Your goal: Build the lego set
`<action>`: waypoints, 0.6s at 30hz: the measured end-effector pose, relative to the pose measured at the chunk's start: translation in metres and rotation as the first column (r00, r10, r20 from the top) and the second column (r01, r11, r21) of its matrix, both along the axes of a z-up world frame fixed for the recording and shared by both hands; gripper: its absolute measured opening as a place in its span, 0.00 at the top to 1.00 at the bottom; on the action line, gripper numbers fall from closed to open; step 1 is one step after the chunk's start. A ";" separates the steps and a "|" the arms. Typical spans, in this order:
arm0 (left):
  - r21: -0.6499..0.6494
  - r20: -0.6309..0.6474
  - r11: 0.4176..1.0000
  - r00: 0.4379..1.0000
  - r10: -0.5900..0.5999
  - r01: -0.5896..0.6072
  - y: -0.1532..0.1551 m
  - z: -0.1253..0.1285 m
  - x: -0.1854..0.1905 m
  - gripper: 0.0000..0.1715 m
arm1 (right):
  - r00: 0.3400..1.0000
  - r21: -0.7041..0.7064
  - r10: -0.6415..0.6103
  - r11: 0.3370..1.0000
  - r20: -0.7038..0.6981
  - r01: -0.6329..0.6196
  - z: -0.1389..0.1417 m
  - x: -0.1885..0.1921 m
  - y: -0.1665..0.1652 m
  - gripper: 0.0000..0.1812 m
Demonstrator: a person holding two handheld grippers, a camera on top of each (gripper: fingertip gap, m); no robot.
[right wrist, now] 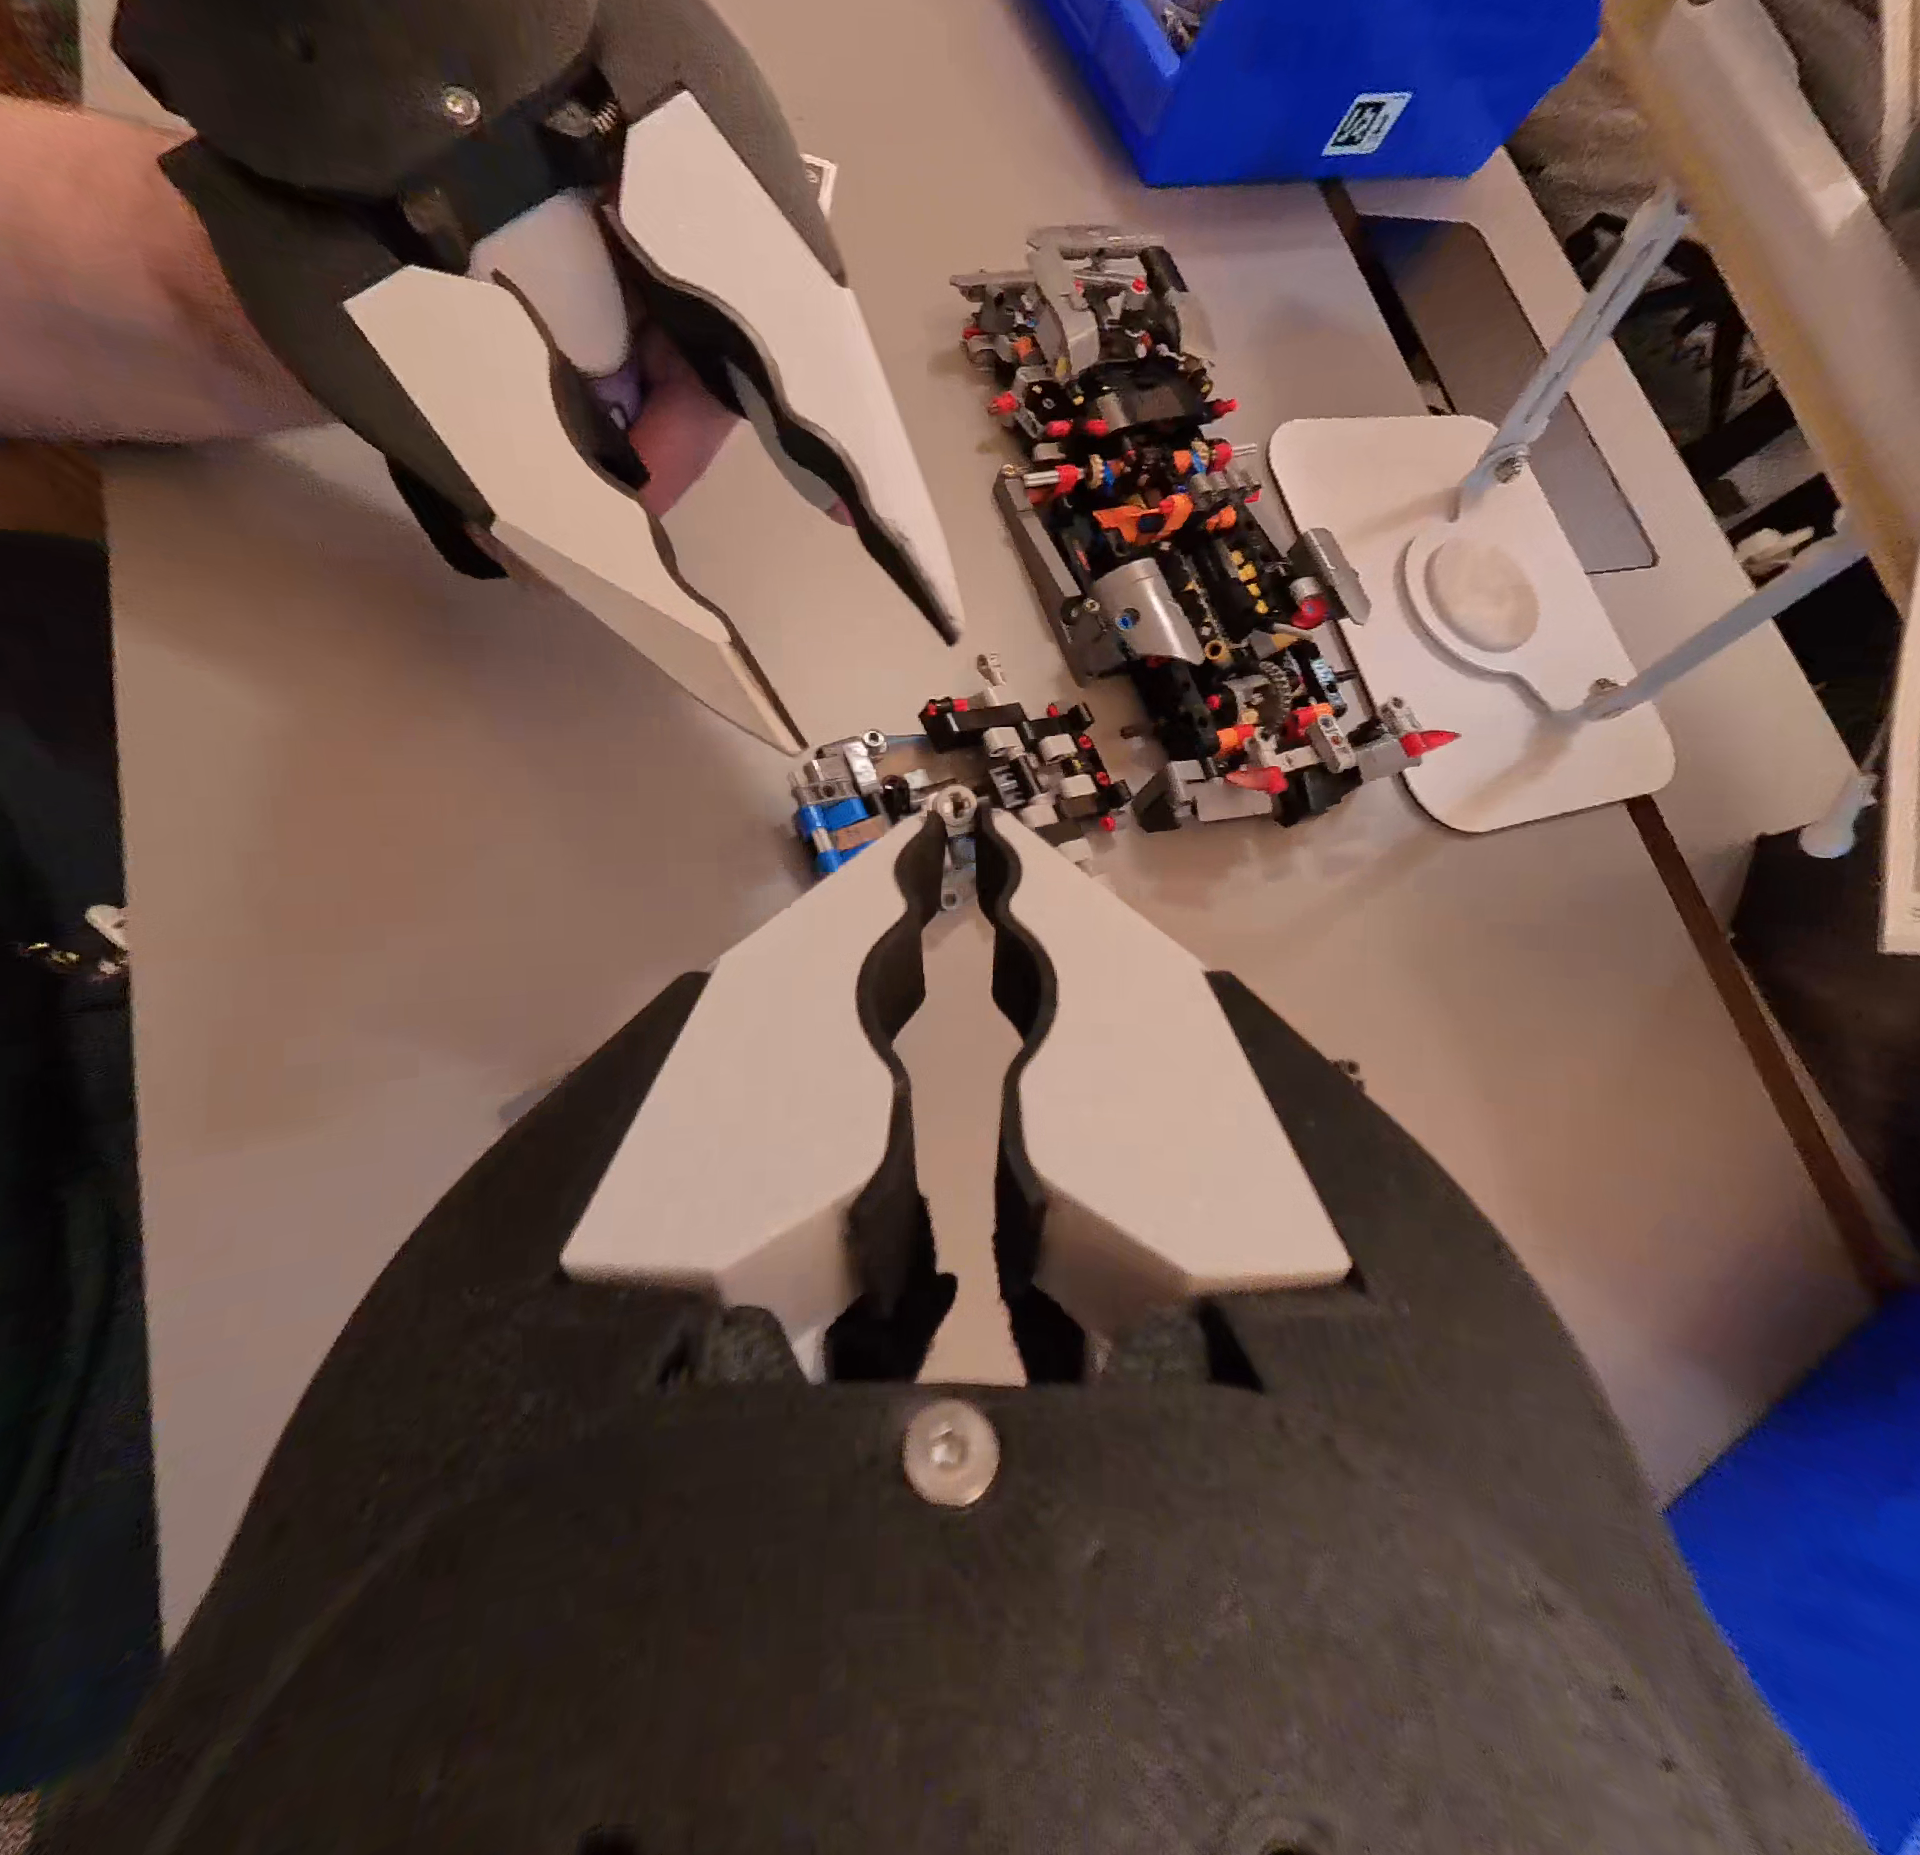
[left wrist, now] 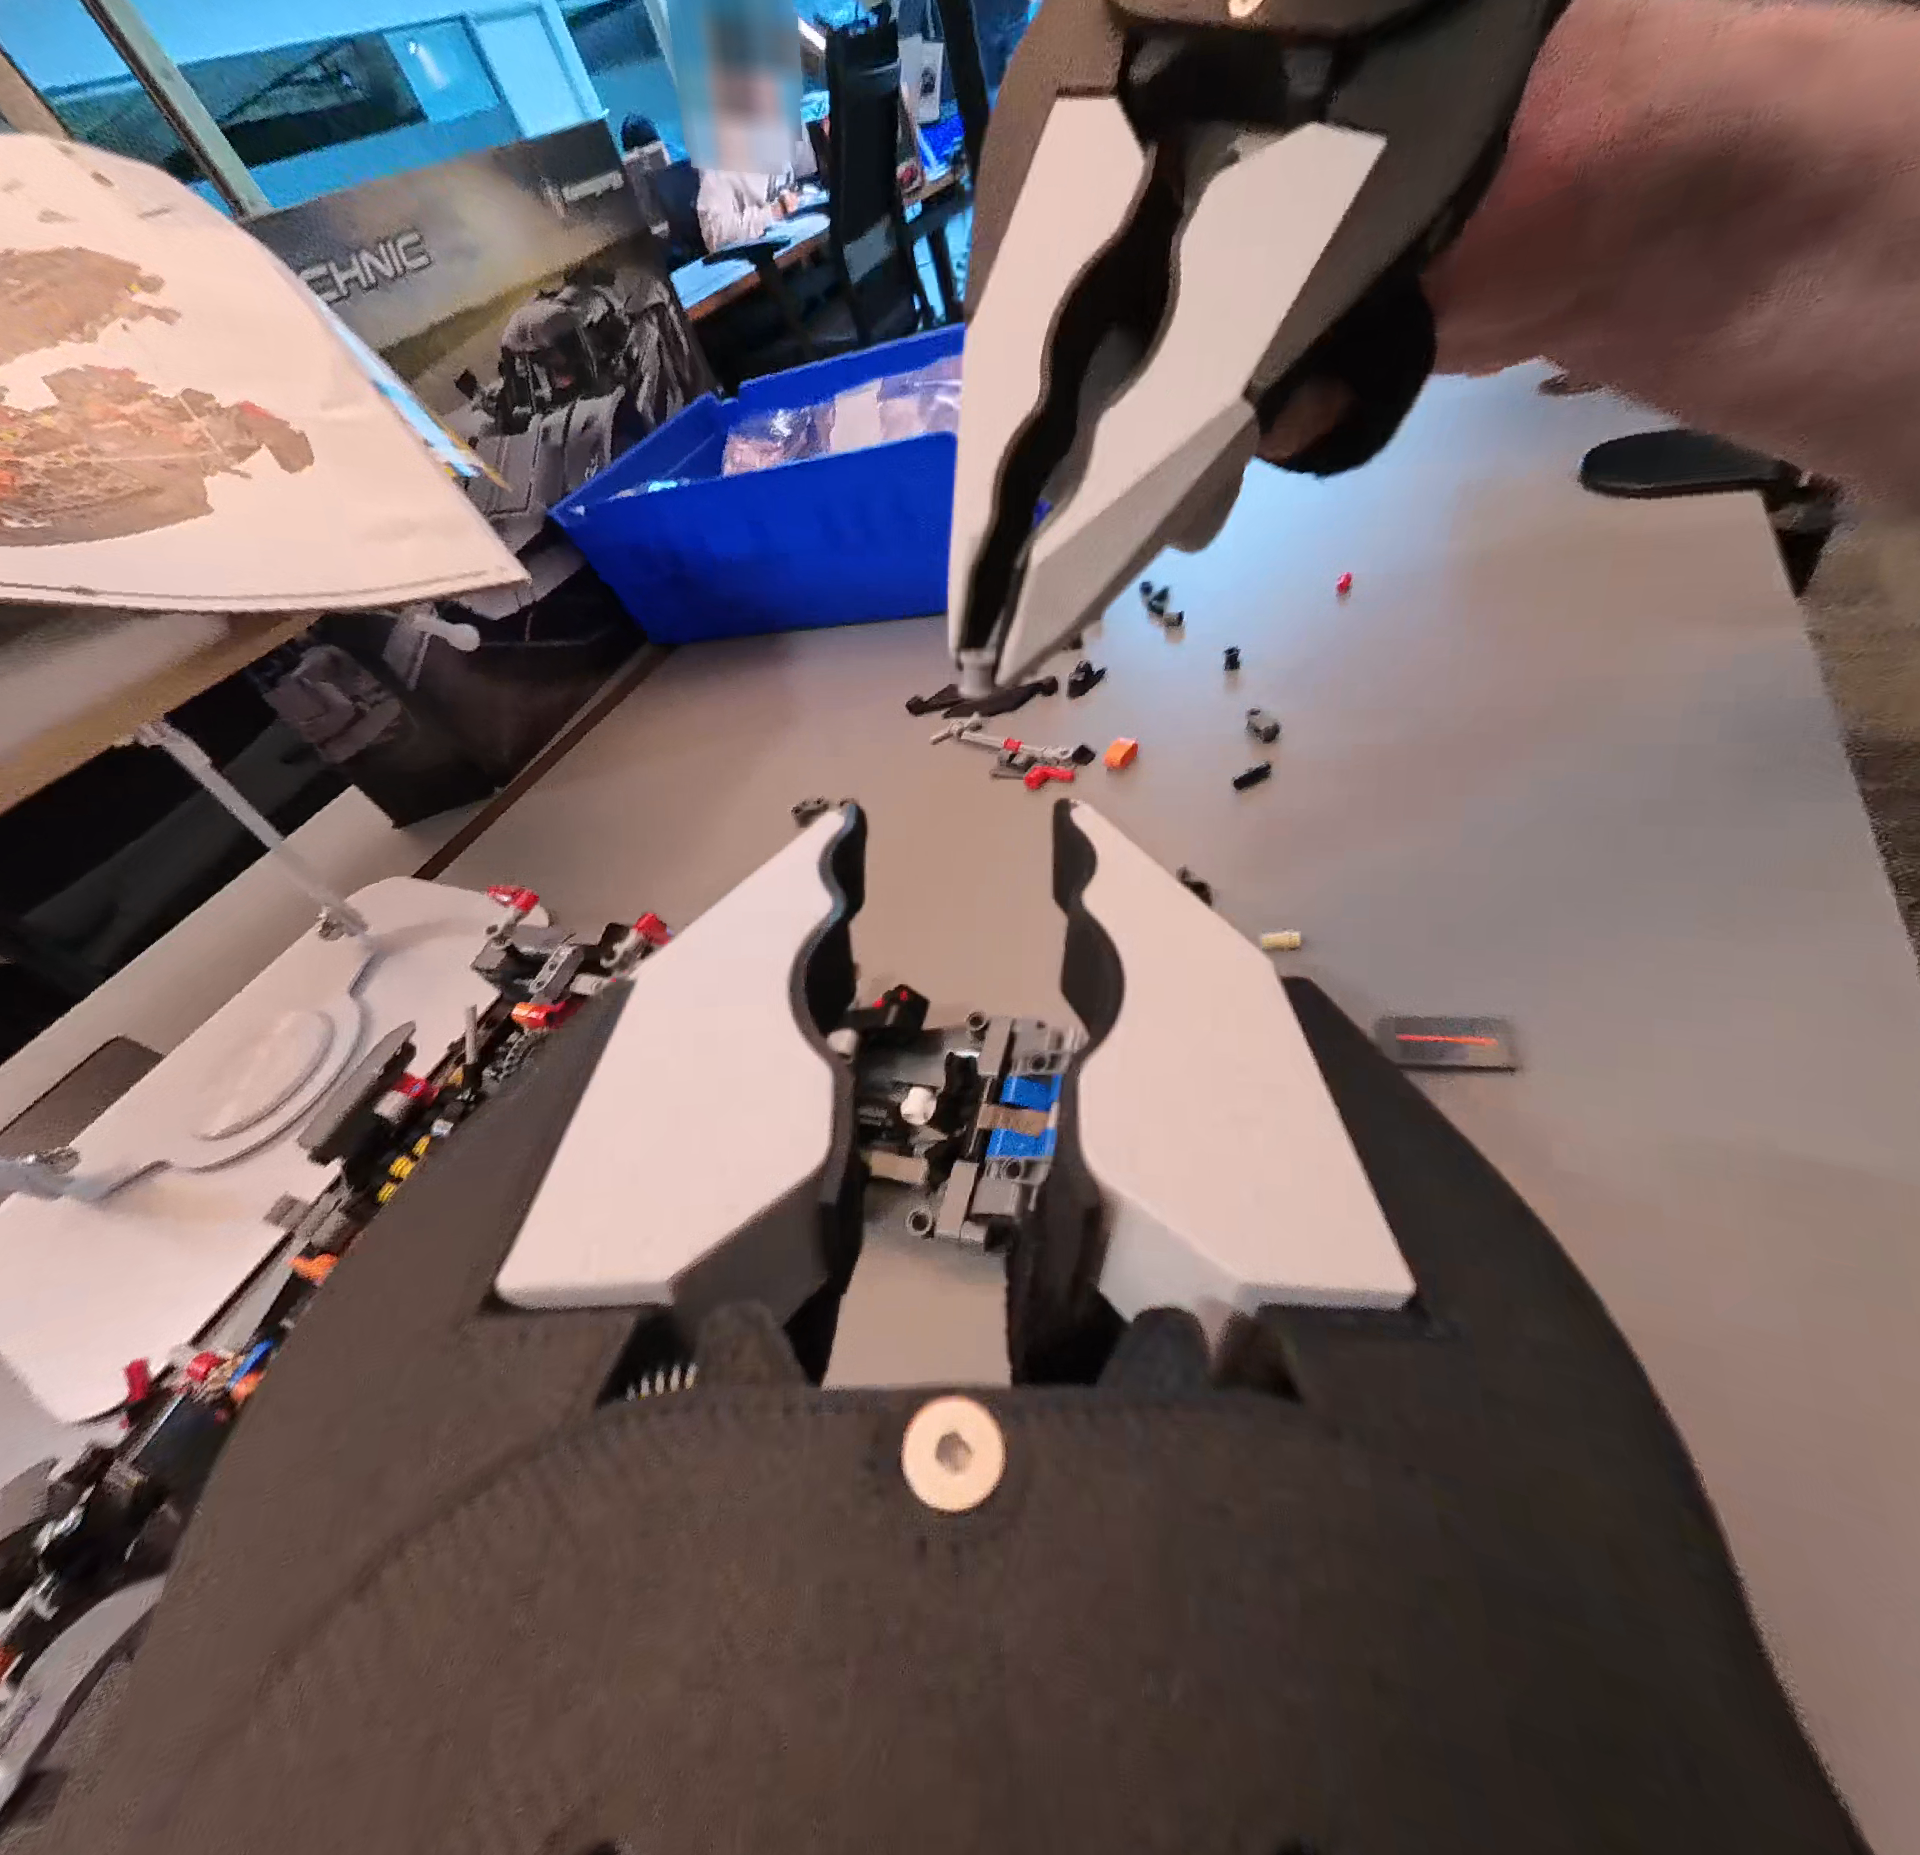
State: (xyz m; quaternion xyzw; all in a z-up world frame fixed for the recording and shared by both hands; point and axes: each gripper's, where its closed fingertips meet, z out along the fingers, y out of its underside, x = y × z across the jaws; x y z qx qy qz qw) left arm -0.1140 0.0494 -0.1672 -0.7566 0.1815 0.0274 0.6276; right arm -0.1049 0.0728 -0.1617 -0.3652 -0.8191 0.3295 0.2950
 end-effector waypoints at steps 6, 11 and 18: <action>0.032 -0.191 0.999 0.982 0.006 0.000 0.001 0.005 0.008 0.78 | 0.995 -0.237 0.064 0.971 0.073 -0.045 0.007 0.007 -0.017 0.98; 0.045 -0.373 0.997 0.927 -0.039 0.060 0.000 0.010 0.024 0.76 | 0.981 -0.396 0.129 0.916 0.145 -0.062 0.009 0.016 -0.017 0.98; 0.027 -0.534 0.993 0.842 -0.080 0.112 0.006 0.010 0.039 0.81 | 0.936 -0.514 0.258 0.852 0.241 -0.103 0.003 0.030 -0.024 0.98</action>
